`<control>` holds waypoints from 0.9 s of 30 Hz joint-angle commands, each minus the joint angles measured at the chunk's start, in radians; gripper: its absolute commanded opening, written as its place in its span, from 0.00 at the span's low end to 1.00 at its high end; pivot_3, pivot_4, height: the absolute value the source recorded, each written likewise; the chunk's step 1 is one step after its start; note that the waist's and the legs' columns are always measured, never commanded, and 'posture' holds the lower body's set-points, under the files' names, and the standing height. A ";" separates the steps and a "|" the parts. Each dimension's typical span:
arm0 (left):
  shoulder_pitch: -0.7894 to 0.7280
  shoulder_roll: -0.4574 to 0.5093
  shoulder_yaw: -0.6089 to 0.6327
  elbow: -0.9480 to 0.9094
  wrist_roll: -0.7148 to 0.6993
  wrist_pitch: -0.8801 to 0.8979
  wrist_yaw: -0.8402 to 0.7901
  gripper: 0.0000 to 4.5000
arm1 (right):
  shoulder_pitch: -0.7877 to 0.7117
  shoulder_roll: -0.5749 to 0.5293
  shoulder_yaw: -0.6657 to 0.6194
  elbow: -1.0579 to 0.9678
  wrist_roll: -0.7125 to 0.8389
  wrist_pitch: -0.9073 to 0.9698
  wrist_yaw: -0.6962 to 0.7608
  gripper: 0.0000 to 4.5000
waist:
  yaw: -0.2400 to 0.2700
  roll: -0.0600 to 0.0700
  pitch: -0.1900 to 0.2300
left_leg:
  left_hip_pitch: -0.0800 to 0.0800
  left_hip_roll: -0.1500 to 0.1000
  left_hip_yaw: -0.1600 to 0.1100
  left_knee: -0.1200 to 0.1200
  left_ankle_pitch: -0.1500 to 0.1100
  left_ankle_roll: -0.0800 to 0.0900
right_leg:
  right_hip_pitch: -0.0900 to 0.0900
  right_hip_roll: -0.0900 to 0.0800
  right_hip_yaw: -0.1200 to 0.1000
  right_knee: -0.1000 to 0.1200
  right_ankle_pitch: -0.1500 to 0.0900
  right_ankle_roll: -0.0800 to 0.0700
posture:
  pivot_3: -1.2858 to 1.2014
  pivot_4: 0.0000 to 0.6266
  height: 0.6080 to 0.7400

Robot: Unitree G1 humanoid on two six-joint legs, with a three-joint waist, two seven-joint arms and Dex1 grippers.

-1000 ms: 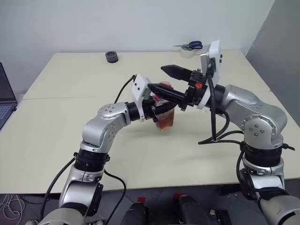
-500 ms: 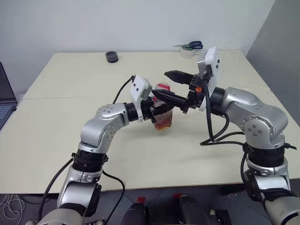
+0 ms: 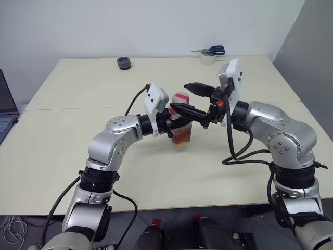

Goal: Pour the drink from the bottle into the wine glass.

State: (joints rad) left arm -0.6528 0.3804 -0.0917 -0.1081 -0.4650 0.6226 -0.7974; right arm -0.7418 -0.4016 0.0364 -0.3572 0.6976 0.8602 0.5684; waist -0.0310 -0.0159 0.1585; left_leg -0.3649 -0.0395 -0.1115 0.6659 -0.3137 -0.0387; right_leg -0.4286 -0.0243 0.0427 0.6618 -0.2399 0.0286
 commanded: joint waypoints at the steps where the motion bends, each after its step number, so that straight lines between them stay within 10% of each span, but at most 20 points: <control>1: -0.006 0.007 0.010 -0.058 -0.008 -0.014 -0.003 0.39 | -0.006 0.014 -0.014 -0.019 0.013 -0.011 -0.001 1.00 | 0.000 0.000 0.000 | 0.000 0.000 0.000 0.000 0.000 0.000 | 0.000 0.000 0.000 0.000 0.000 0.000 | 0.52 0.24 1.00; 15: 0.004 0.014 0.013 -0.070 -0.011 -0.009 0.001 0.39 | -0.004 0.015 -0.016 -0.021 0.008 -0.008 0.009 0.00 | 0.000 0.000 0.000 | 0.000 0.000 0.000 0.000 0.000 0.000 | 0.000 0.000 0.000 0.000 0.000 0.000 | 0.52 0.24 1.00; 27: -0.030 0.018 0.017 -0.097 -0.040 0.031 -0.018 0.39 | -0.020 0.007 -0.018 0.006 0.001 -0.023 0.051 0.00 | 0.000 0.000 0.000 | 0.000 0.000 0.000 0.000 0.000 0.000 | 0.000 0.000 0.000 0.000 0.000 0.000 | 0.52 0.24 1.00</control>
State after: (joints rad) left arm -0.6404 0.3960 -0.0921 -0.1386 -0.4709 0.6667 -0.7991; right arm -0.7404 -0.3897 0.0218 -0.3453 0.6902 0.8497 0.6033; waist -0.0312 -0.0159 0.1585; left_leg -0.3648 -0.0395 -0.1116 0.6659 -0.3137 -0.0387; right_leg -0.4286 -0.0243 0.0425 0.6619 -0.2399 0.0286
